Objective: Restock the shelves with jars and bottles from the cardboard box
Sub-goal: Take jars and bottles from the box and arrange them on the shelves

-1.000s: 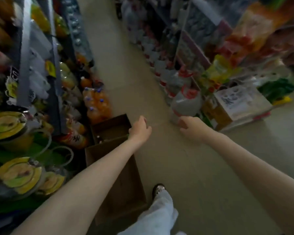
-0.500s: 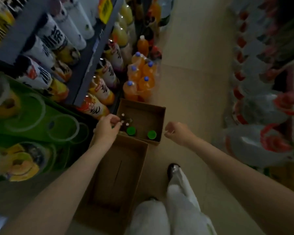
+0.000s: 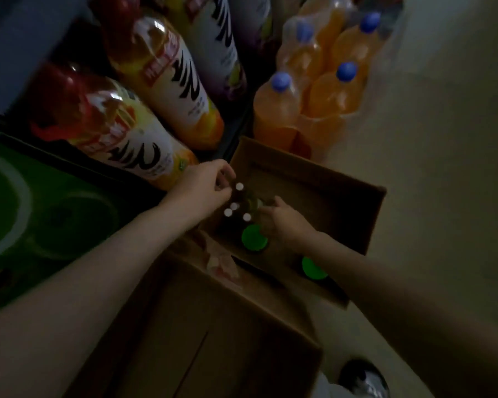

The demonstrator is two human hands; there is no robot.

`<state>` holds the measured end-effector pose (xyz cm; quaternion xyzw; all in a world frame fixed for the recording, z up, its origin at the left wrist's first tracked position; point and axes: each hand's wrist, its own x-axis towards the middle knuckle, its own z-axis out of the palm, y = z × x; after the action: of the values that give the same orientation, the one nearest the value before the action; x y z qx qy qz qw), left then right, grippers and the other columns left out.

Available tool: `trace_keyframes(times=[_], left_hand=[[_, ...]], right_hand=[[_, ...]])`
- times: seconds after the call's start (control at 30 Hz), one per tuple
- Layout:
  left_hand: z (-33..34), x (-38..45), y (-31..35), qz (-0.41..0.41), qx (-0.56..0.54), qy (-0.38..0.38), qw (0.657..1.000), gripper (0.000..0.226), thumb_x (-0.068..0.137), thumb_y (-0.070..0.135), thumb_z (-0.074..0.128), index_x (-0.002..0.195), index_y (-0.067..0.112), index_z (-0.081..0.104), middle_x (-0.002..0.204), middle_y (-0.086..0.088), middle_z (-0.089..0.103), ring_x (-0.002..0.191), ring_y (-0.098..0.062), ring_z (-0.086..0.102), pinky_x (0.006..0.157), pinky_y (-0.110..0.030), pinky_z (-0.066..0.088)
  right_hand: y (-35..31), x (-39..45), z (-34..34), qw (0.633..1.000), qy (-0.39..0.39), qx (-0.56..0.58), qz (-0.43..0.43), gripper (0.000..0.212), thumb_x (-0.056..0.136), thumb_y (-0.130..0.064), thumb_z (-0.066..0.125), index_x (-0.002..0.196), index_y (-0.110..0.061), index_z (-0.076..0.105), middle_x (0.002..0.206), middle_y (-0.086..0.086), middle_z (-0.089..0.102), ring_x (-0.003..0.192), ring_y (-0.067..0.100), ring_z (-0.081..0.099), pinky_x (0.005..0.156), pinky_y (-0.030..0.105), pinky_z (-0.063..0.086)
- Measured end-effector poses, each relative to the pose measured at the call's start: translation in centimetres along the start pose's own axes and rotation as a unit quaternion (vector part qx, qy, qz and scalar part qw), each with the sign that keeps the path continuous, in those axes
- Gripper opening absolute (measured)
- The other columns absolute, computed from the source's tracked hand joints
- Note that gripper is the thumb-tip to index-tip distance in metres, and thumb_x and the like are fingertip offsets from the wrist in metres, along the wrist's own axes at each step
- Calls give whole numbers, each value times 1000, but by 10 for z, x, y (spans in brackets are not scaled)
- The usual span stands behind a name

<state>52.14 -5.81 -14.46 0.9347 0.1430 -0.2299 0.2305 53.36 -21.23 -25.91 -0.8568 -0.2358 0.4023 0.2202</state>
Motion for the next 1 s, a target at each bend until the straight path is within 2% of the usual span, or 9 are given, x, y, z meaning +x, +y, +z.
trace_keyframes(times=[0.17,0.3,0.4,0.53,0.67,0.8,0.83,0.9,1.0], left_hand=[[21,34,-28,14,20,-33,999,21,89,19,58,110,21,56,99,5,59,90,-10,55,64,-19,42],[32,40,-38,18,39,-64,997,24,89,17,59,112,19,56,100,3,59,86,-8,52,59,-12,38],[34,41,-38,-7,35,-111,993,28,88,18,60,116,17,55,104,2,59,88,-8,52,63,-18,41],[37,48,-30,-6,39,-169,985,49,84,27,67,128,22,48,119,3,55,101,-11,52,78,-23,41],[39,55,-25,-6,-96,-198,975,22,79,20,72,97,25,61,96,5,62,97,-17,60,78,-28,49],[23,53,-35,-11,-131,-170,977,11,84,18,66,92,26,62,91,7,63,88,-8,59,75,-24,49],[17,52,-40,-21,-139,-159,977,10,86,18,64,93,25,62,93,6,64,91,-10,60,78,-27,51],[8,47,-45,-24,-150,-152,977,9,88,19,61,95,24,61,96,7,64,93,-9,61,77,-25,52],[6,40,-50,23,-109,-136,984,9,88,25,60,88,34,58,94,13,62,95,-5,59,81,-24,49]], right_hand=[[10,80,55,992,-27,-110,-63,52,96,-13,44,145,-24,30,151,11,15,125,34,41,98,43,43],[19,89,65,998,24,-28,-52,39,98,-17,40,137,-13,42,140,11,34,116,29,47,94,37,44],[28,76,44,995,66,16,-74,27,95,-18,48,121,-14,53,118,2,41,91,12,45,70,20,37],[20,54,0,978,147,56,-139,14,85,-14,63,88,-24,53,96,-6,46,75,3,45,64,18,35],[-12,34,-36,941,210,154,-216,12,81,-20,70,88,-19,62,86,-8,56,71,-1,52,61,11,42],[-6,41,-44,872,79,455,-160,25,91,-18,57,115,-12,57,94,4,64,70,7,64,62,18,53],[1,49,-38,895,68,420,-136,29,93,-18,53,122,-15,53,104,5,62,76,6,64,64,18,52],[19,68,-13,984,41,145,-99,39,95,-16,50,132,-22,45,129,7,51,104,11,58,78,21,49],[22,95,29,993,-11,-71,-89,44,96,-20,47,138,-27,38,148,9,29,127,29,42,98,39,42]])
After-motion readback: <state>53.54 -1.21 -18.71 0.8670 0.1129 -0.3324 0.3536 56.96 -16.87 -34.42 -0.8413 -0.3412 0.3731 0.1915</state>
